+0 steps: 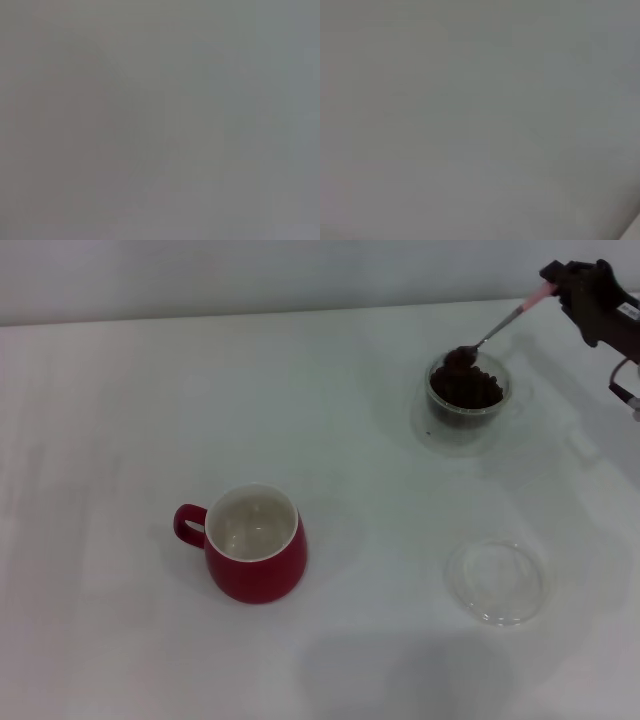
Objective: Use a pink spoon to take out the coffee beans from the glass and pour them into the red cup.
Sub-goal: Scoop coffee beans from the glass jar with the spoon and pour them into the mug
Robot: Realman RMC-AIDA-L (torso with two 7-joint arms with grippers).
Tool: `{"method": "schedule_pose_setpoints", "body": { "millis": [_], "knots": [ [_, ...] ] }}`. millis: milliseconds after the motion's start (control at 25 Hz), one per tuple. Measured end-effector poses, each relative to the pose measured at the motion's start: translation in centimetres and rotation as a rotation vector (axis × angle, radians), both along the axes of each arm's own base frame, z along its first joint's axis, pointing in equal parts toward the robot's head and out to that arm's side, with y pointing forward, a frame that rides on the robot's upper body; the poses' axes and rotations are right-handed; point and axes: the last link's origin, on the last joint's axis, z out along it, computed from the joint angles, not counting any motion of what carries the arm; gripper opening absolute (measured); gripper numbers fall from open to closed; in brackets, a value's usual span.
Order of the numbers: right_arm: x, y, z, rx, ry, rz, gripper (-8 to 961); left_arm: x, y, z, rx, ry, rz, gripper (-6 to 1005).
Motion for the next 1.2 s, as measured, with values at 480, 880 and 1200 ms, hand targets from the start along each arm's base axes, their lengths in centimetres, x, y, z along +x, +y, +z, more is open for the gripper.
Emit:
{"method": "schedule_pose_setpoints", "body": {
  "millis": [480,880,1200],
  "knots": [
    [-3.8,0.5,-1.3,-0.158,-0.015,0.153,176,-0.1,0.0,0.1,0.004,0.004,0.002,788],
    [-7.8,0.2,-4.3,-0.327,-0.031,0.293,187,-0.1,0.0,-0.1,-0.001,-0.002,0.009,788],
    [-10.4,-0.7,-6.7,-0.435,-0.043,0.393,196,-0.1,-0.1,-0.2,-0.003,-0.005,0.011,788]
  ]
}}
